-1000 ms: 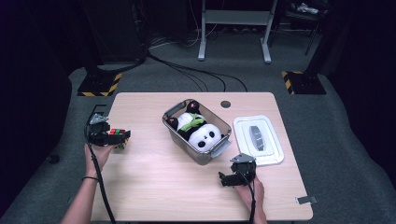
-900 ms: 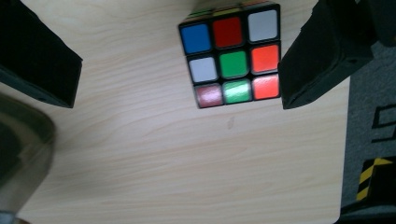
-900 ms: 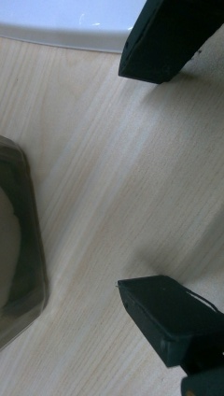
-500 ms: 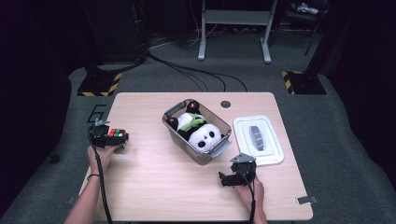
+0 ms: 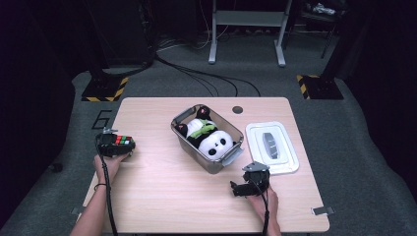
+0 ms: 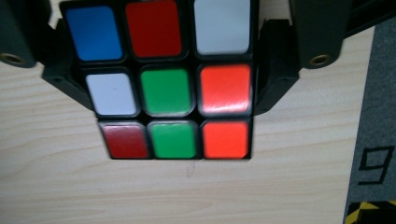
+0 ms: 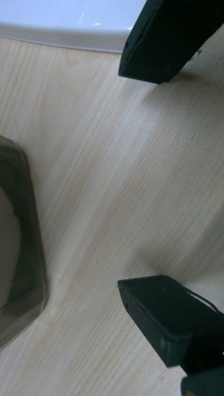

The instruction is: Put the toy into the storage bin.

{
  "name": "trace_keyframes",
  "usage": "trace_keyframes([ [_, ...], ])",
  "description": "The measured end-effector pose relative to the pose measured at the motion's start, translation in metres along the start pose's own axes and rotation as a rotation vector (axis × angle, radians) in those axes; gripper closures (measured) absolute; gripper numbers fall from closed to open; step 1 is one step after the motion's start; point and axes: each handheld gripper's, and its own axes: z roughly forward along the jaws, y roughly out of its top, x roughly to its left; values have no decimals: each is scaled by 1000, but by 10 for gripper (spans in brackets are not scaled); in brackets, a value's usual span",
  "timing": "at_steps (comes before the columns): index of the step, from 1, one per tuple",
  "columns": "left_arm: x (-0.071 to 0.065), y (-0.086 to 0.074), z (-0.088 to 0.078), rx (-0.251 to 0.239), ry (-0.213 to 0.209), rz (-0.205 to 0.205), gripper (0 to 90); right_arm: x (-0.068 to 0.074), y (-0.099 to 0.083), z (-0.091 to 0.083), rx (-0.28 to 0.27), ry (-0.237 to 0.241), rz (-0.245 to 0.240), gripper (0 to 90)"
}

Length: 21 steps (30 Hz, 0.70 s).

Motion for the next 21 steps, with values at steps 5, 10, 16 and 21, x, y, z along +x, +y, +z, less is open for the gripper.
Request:
trace_keyframes([
  [5, -2, 0, -3, -11, 23, 16, 337, 0, 0, 0, 0, 0, 0, 3],
  [10, -3, 0, -5, -24, -1, 9, 339, 0, 0, 0, 0, 0, -1, 3],
  [16, -11, 4, -14, -46, -24, 37, 340, 0, 0, 0, 0, 0, 0, 3],
  [21, -19, 11, -26, -57, -59, 69, 340, 0, 0, 0, 0, 0, -1, 3],
])
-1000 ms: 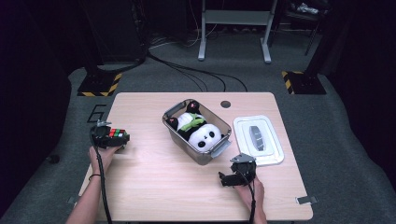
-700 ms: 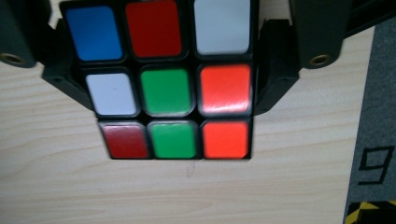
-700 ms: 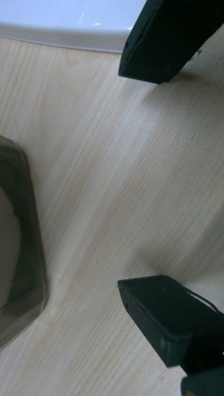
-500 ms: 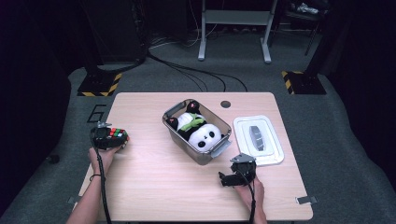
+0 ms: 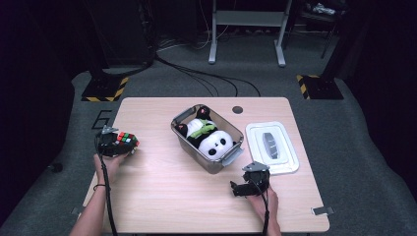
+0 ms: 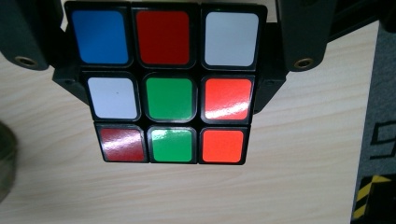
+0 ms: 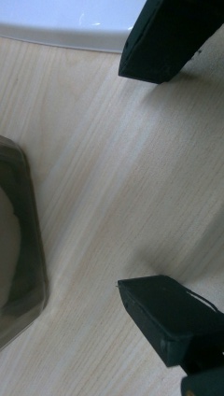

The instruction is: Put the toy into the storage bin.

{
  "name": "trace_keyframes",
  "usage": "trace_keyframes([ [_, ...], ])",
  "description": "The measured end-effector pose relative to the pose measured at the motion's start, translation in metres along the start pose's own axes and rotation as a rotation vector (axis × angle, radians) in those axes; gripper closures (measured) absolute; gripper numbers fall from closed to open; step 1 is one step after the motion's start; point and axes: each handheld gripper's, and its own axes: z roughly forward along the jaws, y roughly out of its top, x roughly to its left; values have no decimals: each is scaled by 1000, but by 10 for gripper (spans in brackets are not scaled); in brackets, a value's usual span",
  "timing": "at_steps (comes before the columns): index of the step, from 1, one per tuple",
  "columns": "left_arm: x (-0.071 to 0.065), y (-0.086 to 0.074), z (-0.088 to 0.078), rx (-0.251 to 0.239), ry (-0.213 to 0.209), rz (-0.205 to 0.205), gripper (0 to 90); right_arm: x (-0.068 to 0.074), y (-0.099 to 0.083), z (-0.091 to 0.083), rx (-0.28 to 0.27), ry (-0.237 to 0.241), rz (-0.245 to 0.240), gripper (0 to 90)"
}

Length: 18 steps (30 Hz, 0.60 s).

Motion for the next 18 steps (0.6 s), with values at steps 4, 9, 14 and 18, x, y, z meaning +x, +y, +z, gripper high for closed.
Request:
trace_keyframes([
  [4, -10, 7, -6, -27, -23, 19, 340, 0, 0, 0, 0, 0, 0, 3],
  [9, -20, 16, -14, -29, -42, 54, 340, 0, 0, 0, 0, 0, 0, 3],
  [14, -28, 21, -19, -33, -58, 80, 340, 0, 0, 0, 0, 0, 0, 3],
  [18, -34, 27, -25, -33, -75, 98, 340, 0, 0, 0, 0, 0, 0, 3],
])
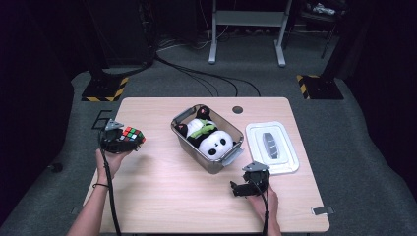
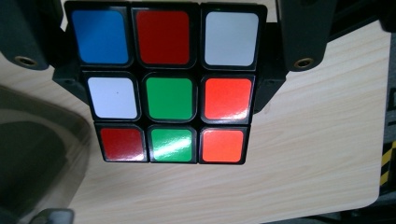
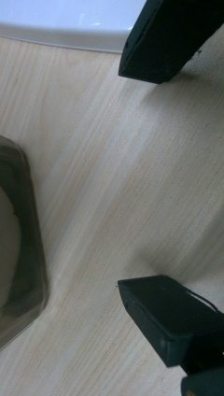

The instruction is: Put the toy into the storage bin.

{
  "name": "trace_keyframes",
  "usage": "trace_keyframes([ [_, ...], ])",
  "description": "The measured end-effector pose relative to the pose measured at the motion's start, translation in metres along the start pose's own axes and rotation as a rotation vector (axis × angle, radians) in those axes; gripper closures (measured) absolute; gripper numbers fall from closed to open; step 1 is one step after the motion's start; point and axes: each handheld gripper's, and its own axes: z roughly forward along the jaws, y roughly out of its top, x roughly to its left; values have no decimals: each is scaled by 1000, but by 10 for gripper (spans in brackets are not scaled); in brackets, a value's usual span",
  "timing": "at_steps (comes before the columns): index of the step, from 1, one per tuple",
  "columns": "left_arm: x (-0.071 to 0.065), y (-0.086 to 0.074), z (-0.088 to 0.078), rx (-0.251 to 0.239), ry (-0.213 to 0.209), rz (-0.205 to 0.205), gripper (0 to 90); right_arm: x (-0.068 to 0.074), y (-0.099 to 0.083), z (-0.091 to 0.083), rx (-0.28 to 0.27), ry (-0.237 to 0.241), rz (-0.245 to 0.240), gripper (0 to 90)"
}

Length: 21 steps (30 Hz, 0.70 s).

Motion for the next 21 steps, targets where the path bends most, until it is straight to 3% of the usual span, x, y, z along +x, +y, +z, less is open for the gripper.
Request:
trace_keyframes([
  [21, -37, 41, -25, -45, -81, 104, 340, 0, 0, 0, 0, 0, 1, 3],
])
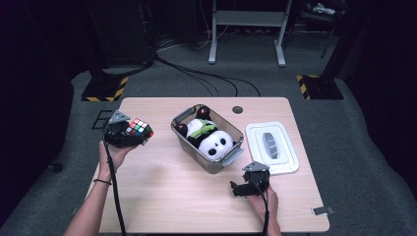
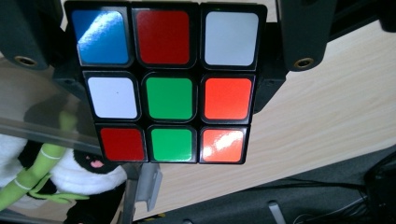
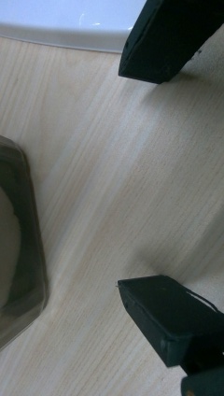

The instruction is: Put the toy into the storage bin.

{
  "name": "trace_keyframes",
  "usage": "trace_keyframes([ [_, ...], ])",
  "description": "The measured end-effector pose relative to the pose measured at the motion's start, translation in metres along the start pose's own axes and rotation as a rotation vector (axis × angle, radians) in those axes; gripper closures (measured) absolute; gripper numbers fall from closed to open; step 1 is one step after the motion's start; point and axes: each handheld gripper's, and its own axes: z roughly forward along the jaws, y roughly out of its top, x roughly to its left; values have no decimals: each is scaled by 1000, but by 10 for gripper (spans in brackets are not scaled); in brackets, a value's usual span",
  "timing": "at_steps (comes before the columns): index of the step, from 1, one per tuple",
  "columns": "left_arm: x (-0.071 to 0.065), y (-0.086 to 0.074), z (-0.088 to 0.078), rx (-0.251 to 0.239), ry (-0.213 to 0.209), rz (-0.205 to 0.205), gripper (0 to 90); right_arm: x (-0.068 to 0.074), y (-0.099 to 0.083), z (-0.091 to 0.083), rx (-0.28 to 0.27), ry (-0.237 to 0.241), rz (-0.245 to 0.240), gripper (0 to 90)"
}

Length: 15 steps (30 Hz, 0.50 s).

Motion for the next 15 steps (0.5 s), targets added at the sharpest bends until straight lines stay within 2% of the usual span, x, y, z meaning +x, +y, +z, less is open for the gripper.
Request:
trace_keyframes([
  [7, -7, 15, -5, -14, -22, 15, 340, 0, 0, 0, 0, 0, 0, 3],
  [15, -17, 33, -3, -27, -47, 39, 339, 0, 0, 0, 0, -1, 0, 3],
])
